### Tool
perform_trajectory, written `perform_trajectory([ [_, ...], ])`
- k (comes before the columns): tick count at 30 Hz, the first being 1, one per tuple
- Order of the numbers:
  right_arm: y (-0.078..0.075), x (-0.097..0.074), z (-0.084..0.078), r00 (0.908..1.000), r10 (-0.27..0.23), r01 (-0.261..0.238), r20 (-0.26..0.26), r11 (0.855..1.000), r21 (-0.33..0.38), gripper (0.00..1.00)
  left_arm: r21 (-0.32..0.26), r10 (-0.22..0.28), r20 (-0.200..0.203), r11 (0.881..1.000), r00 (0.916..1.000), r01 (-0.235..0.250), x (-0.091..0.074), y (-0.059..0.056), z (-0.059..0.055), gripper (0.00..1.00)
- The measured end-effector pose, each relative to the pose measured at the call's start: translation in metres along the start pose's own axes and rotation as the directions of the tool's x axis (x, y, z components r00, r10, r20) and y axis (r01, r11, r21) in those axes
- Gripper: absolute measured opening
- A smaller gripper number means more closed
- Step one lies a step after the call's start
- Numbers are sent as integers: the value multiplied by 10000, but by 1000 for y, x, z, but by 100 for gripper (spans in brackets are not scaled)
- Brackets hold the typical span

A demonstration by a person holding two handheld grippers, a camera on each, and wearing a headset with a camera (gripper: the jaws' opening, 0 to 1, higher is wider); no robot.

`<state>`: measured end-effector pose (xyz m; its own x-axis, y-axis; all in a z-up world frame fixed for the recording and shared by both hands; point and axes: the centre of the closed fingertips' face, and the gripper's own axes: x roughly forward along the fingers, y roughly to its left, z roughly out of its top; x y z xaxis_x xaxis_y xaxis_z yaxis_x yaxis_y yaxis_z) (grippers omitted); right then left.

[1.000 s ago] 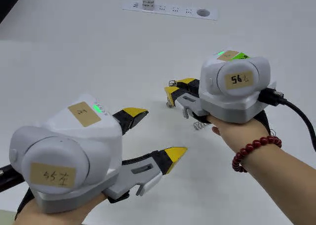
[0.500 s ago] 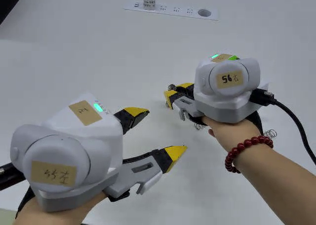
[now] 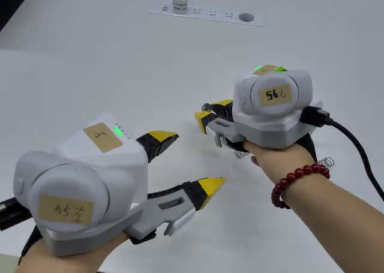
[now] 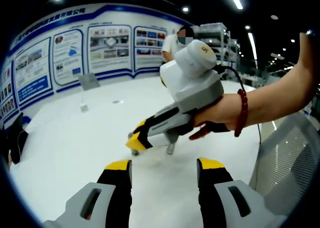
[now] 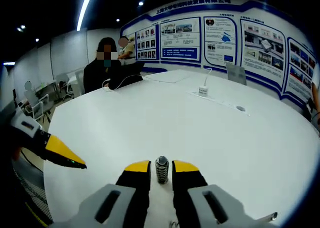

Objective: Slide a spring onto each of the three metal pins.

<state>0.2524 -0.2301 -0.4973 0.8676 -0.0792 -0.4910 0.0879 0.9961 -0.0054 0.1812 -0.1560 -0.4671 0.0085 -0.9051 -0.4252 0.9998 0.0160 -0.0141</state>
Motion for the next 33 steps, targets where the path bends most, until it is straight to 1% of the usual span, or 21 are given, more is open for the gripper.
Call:
perform_trajectory([
  [2, 2, -4, 6, 9998, 130, -129, 158, 9999, -44, 19, 11, 0, 13, 10000, 10000, 0, 0, 0, 0, 53],
  [5, 7, -14, 17, 9980, 457, -467, 441, 9987, 214, 24, 24, 4, 16, 10000, 10000, -4, 1, 0, 1, 54],
  [6, 8, -17, 21, 9968, 477, -494, 642, 9985, 253, 25, 21, -1, 12, 10000, 10000, 1, 1, 0, 1, 54],
  [7, 8, -22, 24, 9962, 506, -519, 708, 9985, 162, 25, 25, -7, 16, 10000, 10000, 7, 1, -1, 1, 54],
  [10, 9, -29, 29, 9952, 585, -603, 790, 9980, 207, 28, 94, -87, 13, 9999, 10000, 87, 1, -3, 1, 55],
  [13, 7, -36, 30, 9951, 537, -565, 827, 9979, 313, 30, 197, -114, -3, 9997, 9999, 114, 2, -4, 3, 56],
  [21, 1, -52, 31, 9957, 457, -503, 801, 9971, 566, 38, 229, -111, -8, 9997, 9999, 111, 4, -4, 6, 57],
  [23, -1, -57, 32, 9951, 426, -493, 892, 9960, 740, 40, 199, -135, 16, 9997, 9999, 135, 5, -4, 7, 57],
  [27, -4, -66, 31, 9949, 343, -426, 947, 9954, 864, 43, 221, -190, 48, 9996, 9998, 189, 10, -5, 10, 58],
  [33, -13, -81, 27, 9946, 130, -216, 1030, 9963, 828, 46, 518, -396, -125, 9978, 9991, 402, 20, -8, 10, 58],
])
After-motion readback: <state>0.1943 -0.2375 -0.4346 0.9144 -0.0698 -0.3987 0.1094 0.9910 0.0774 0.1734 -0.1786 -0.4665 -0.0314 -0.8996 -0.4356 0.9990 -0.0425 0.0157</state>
